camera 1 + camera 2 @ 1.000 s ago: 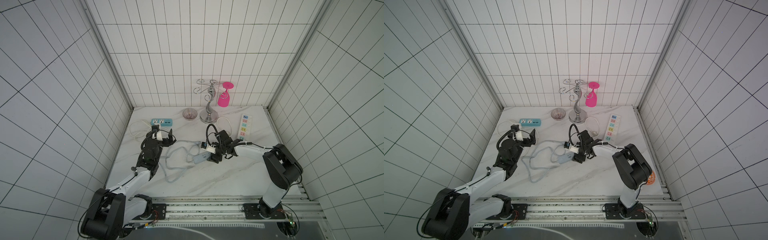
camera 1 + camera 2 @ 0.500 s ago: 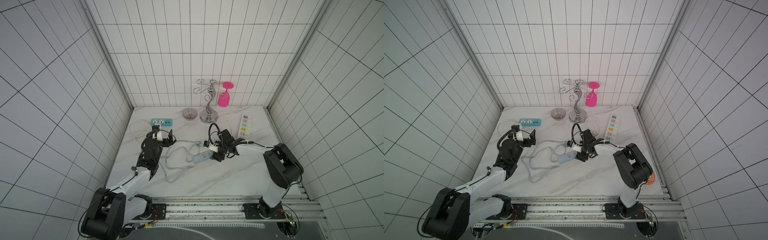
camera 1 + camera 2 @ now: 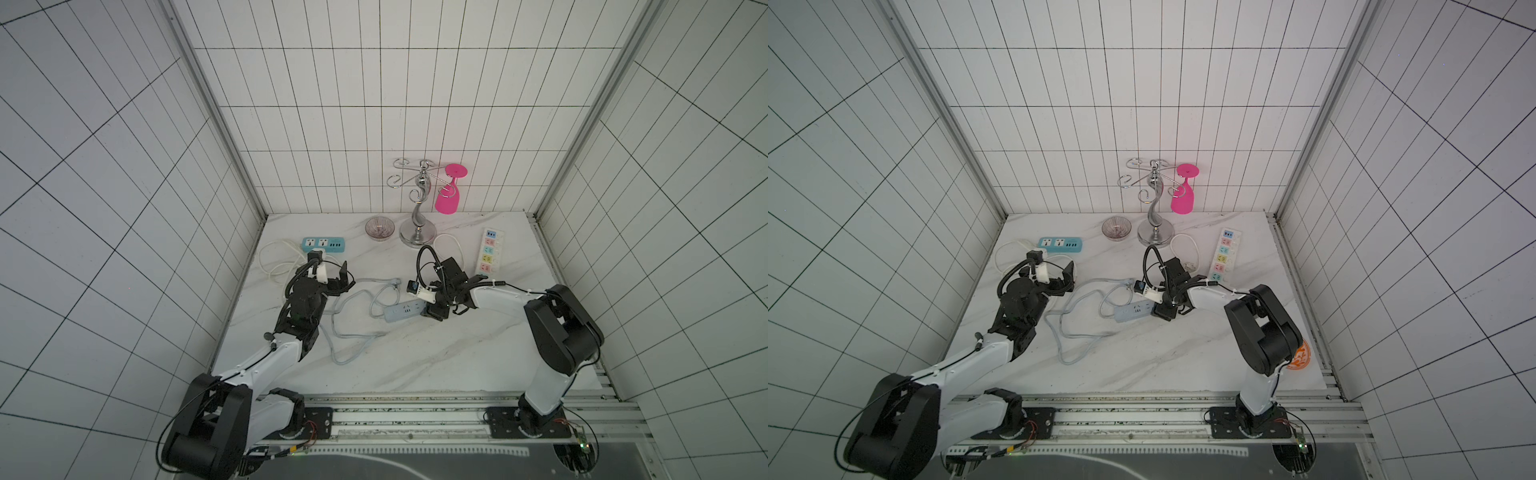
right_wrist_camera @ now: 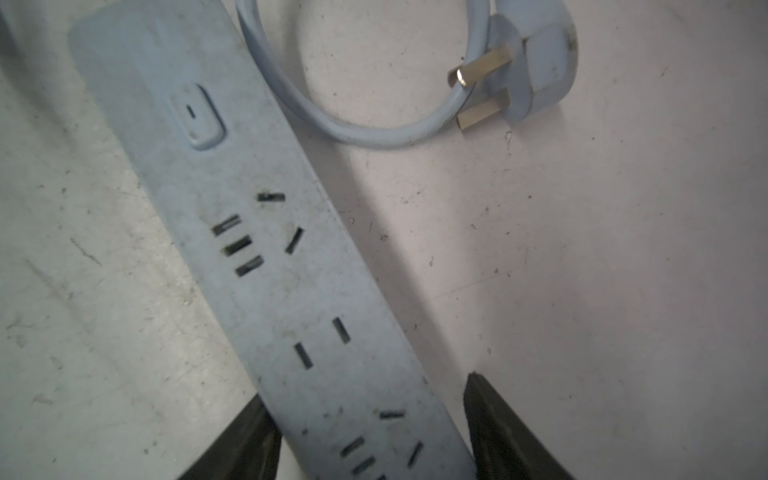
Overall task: Wrap the cord around the power strip
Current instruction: Adjust the power strip at the center of the board.
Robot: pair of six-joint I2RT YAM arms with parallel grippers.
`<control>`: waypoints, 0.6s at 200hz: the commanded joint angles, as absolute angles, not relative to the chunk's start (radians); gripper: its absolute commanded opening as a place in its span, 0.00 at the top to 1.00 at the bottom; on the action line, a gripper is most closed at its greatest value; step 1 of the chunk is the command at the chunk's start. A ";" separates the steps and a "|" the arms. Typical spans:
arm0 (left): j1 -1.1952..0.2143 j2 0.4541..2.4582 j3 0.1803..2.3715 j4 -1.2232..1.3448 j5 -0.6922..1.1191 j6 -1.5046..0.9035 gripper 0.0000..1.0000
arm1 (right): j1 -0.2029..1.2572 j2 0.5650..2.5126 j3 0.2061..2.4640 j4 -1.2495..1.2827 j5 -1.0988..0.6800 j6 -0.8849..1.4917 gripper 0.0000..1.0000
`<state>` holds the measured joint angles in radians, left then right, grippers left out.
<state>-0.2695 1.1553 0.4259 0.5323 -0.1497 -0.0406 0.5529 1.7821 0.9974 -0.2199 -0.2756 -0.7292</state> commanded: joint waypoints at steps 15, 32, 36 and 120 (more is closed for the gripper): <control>-0.278 1.141 0.439 0.519 -0.157 -0.022 0.02 | 0.601 1.878 0.930 -0.448 -0.305 -0.599 0.41; -0.281 1.131 0.435 0.514 -0.163 -0.017 0.02 | 0.610 1.884 0.926 -0.443 -0.320 -0.585 0.42; -0.282 1.129 0.434 0.515 -0.164 -0.016 0.02 | 0.614 1.886 0.924 -0.442 -0.323 -0.583 0.42; -0.290 1.123 0.430 0.503 -0.181 -0.006 0.02 | 0.674 1.974 0.929 -0.458 -0.389 -0.531 0.54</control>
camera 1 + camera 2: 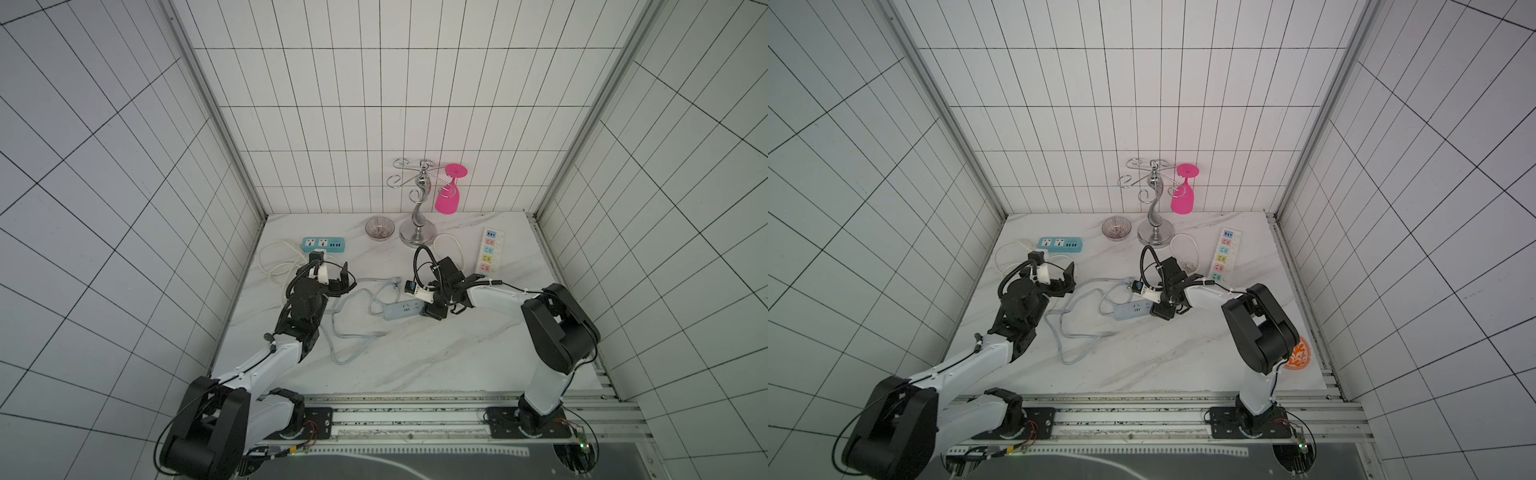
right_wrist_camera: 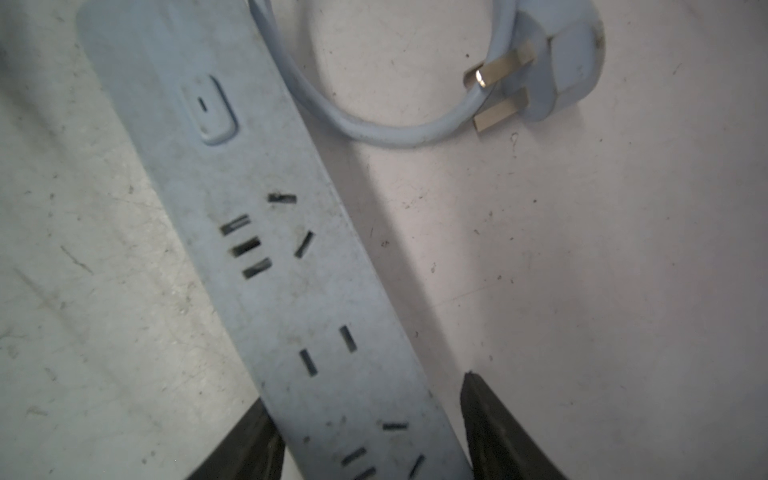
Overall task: Wrap the cord around the power strip
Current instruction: Adjust the power strip at the center of the board.
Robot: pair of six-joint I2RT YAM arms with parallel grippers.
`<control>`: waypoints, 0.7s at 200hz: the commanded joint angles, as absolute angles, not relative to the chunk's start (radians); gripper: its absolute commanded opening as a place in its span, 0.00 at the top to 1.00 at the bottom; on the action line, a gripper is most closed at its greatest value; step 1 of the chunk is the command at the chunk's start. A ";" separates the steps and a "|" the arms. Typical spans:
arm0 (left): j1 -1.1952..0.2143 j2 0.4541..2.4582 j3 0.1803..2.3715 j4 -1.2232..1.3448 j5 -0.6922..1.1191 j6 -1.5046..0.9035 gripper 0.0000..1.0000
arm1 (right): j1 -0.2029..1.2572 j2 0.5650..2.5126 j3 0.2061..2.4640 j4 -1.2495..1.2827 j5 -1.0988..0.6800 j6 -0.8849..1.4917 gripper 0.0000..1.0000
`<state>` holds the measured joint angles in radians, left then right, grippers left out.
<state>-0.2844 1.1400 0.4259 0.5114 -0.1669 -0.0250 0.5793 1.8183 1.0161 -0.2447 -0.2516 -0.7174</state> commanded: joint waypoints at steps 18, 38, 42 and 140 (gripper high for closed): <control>-0.294 1.121 0.430 0.502 -0.182 -0.005 0.02 | 0.685 1.980 0.922 -0.458 -0.400 -0.505 0.59; -0.300 1.116 0.431 0.498 -0.183 -0.007 0.02 | 0.727 1.979 0.927 -0.477 -0.378 -0.501 0.68; -0.303 1.114 0.432 0.497 -0.186 -0.004 0.02 | 0.732 1.979 0.930 -0.481 -0.372 -0.494 0.69; -0.327 1.036 0.426 0.462 -0.226 0.013 0.02 | 0.735 2.136 1.044 -0.520 -0.333 -0.161 0.90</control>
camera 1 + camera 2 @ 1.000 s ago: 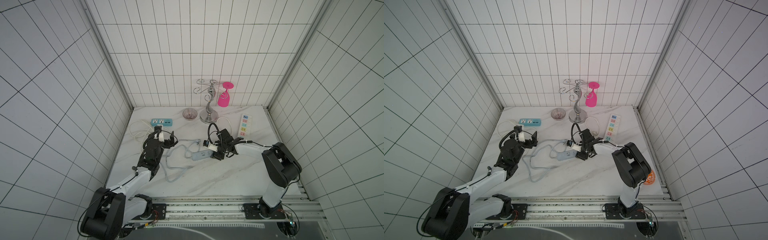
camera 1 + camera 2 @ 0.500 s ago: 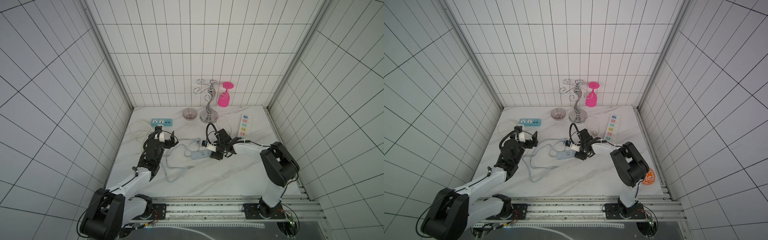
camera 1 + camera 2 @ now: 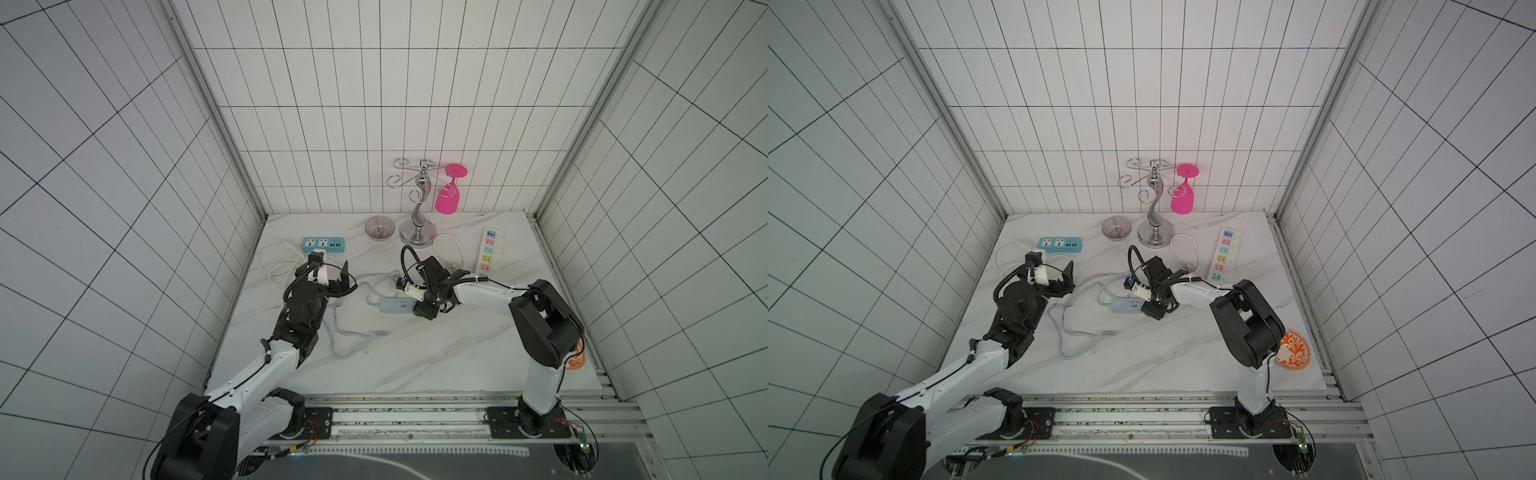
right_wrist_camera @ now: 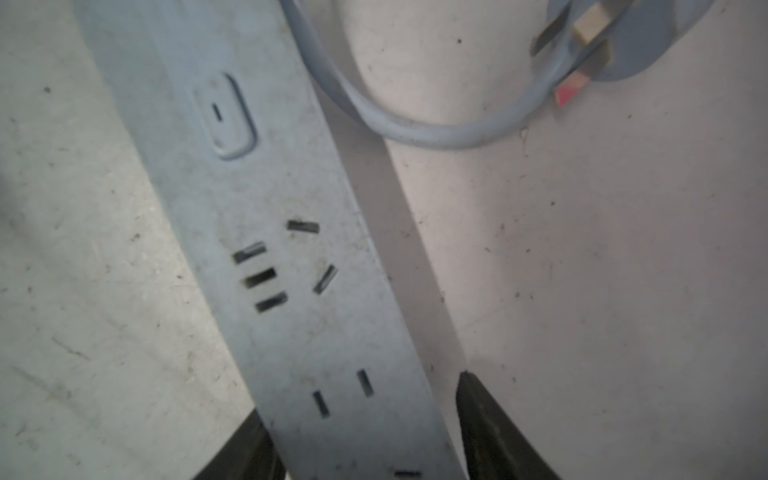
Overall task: Wrap the cord around the power strip
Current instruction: Adjust the power strip at the center of the board.
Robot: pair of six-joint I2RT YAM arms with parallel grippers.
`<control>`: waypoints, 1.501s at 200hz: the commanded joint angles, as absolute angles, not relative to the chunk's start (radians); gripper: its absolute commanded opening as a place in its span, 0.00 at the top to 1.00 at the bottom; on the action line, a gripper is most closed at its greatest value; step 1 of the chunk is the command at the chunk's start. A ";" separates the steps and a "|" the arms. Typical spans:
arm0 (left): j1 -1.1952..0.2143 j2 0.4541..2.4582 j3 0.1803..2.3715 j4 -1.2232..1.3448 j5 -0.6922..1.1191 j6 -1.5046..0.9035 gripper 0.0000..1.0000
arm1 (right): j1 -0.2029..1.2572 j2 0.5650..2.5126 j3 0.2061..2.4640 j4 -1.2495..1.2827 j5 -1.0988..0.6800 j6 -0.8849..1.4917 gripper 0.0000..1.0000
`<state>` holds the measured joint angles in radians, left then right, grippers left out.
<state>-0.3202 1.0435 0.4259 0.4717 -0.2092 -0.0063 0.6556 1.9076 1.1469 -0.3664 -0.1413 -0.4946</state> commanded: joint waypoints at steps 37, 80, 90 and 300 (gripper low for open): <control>-0.327 1.049 0.428 0.466 -0.232 0.020 0.02 | 0.734 2.080 1.030 -0.453 -0.383 -0.070 1.00; -0.328 1.055 0.429 0.469 -0.237 0.023 0.02 | 0.751 2.024 1.013 -0.317 -0.396 0.032 1.00; -0.328 1.054 0.430 0.468 -0.238 0.025 0.02 | 0.757 2.017 1.002 -0.270 -0.377 0.054 1.00; -0.374 1.012 0.446 0.439 -0.223 0.065 0.02 | 0.773 1.749 0.998 -0.380 -0.203 -0.046 1.00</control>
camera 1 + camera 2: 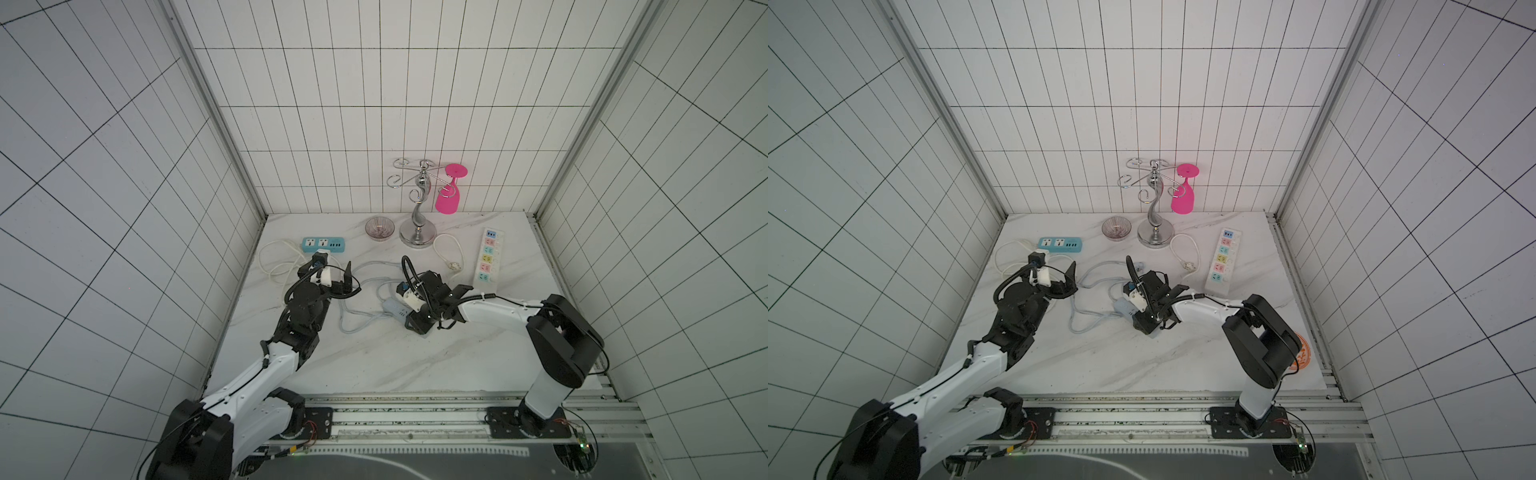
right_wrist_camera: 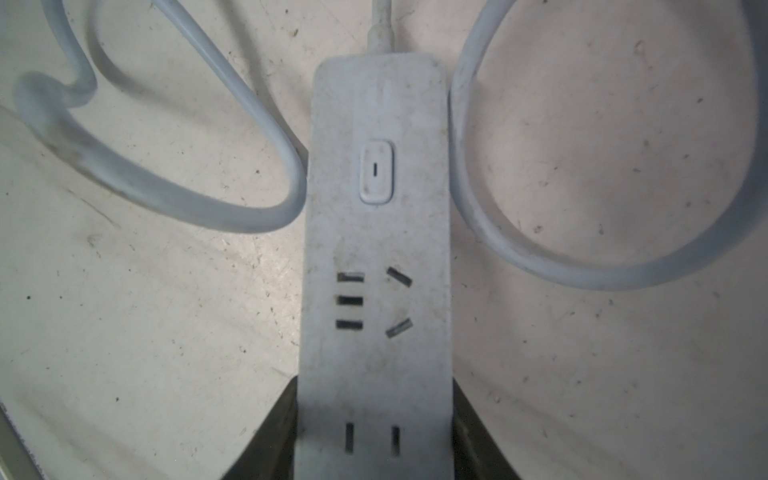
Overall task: Wrap the cord around the power strip
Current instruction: Adjust the power strip at the center of the board.
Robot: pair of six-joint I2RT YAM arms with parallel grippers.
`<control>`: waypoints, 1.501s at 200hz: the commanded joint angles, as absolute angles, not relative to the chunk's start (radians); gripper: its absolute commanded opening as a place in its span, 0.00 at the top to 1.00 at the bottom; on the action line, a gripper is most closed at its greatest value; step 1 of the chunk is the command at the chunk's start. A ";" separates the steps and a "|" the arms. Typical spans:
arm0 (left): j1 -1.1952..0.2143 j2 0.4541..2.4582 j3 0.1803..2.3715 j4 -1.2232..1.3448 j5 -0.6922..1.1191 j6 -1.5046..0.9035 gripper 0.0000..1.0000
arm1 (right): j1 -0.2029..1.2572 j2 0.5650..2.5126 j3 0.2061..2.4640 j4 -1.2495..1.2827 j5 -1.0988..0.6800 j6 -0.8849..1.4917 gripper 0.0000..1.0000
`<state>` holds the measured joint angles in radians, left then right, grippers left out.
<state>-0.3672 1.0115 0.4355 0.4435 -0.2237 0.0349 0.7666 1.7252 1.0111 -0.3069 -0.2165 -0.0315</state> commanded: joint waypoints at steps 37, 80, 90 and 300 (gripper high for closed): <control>-0.375 1.029 0.441 0.456 -0.226 0.069 0.02 | 0.774 1.820 0.946 -0.275 -0.195 -0.028 1.00; -0.374 1.052 0.444 0.473 -0.222 0.073 0.02 | 0.780 1.841 0.928 -0.237 -0.210 -0.001 0.98; -0.374 1.054 0.443 0.475 -0.224 0.073 0.02 | 0.788 1.842 0.916 -0.235 -0.190 0.014 0.92; -0.375 1.062 0.439 0.491 -0.208 0.060 0.02 | 0.828 1.760 0.827 -0.359 -0.038 0.135 0.40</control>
